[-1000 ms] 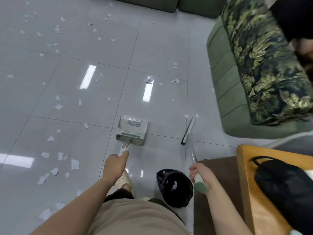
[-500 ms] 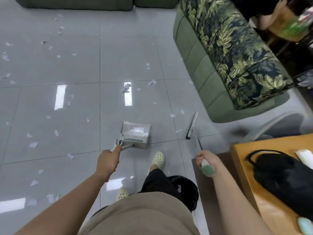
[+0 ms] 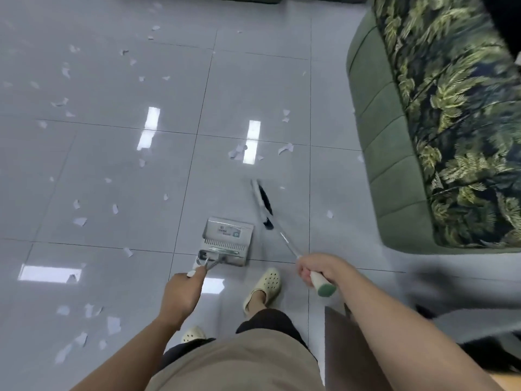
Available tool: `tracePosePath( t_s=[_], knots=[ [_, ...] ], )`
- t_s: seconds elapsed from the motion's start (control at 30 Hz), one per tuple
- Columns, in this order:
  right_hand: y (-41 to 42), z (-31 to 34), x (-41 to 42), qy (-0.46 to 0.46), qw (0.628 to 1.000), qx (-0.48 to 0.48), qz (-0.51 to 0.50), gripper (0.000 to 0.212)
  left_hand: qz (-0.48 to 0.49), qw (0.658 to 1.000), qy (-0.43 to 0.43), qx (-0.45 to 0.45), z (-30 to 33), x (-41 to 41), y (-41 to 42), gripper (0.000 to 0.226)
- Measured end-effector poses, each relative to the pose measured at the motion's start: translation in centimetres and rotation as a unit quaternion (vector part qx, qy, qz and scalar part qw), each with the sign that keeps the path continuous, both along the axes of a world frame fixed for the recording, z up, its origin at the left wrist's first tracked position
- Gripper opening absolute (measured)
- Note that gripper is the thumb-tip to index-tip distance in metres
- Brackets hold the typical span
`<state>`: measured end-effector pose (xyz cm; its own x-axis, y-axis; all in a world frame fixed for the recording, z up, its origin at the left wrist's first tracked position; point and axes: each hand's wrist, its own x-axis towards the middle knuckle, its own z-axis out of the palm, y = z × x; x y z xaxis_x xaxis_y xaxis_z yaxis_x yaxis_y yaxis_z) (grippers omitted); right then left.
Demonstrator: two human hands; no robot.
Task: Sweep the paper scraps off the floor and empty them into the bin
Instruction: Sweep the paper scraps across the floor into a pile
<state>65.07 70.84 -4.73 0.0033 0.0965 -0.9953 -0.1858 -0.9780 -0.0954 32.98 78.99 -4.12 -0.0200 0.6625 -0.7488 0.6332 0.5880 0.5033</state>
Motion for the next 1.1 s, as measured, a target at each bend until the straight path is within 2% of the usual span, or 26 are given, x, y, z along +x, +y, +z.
tracePosePath(
  t_s=[0.03, 0.13, 0.27, 0.53, 0.67, 0.77, 0.87, 0.97, 1.0, 1.1],
  knots=[
    [0.9, 0.1, 1.6, 0.013, 0.999, 0.011, -0.044, 0.027, 0.009, 1.000, 0.003, -0.002, 0.0, 1.0, 0.3, 0.044],
    [3.7, 1.3, 4.9, 0.066, 0.984, 0.058, -0.157, 0.018, 0.024, 1.000, 0.007, -0.008, 0.2, 3.7, 1.3, 0.044],
    [5.3, 3.9, 5.8, 0.070, 0.977, 0.092, -0.180, 0.015, 0.019, 1.000, 0.004, 0.004, 0.7, 7.3, 3.5, 0.046],
    [1.0, 6.3, 8.9, -0.063, 0.956, 0.079, -0.275, 0.013, -0.049, 0.999, -0.004, 0.002, 0.9, 14.9, 8.0, 0.048],
    [-0.4, 6.5, 10.6, -0.149, 0.948, 0.027, -0.282, 0.012, -0.089, 0.996, -0.012, -0.001, 0.8, 18.3, 10.5, 0.052],
    [-0.8, 5.7, 11.9, -0.181, 0.936, -0.025, -0.301, 0.007, -0.152, 0.988, 0.013, 0.020, 1.0, 20.0, 13.8, 0.057],
    [0.5, 4.4, 12.7, -0.195, 0.945, -0.079, -0.251, 0.006, -0.216, 0.974, 0.048, 0.038, 1.3, 20.4, 17.5, 0.060],
    [4.3, 3.6, 11.9, -0.200, 0.966, -0.102, -0.130, 0.010, -0.287, 0.955, 0.064, 0.044, 1.0, 19.8, 20.4, 0.058],
    [6.1, 3.4, 11.2, -0.188, 0.972, -0.101, -0.099, 0.010, -0.295, 0.952, 0.069, 0.041, 0.9, 19.5, 21.1, 0.056],
    [11.9, 2.8, 8.4, -0.133, 0.981, -0.084, -0.116, 0.026, -0.241, 0.968, 0.063, 0.026, 1.0, 18.6, 22.5, 0.056]
  ],
)
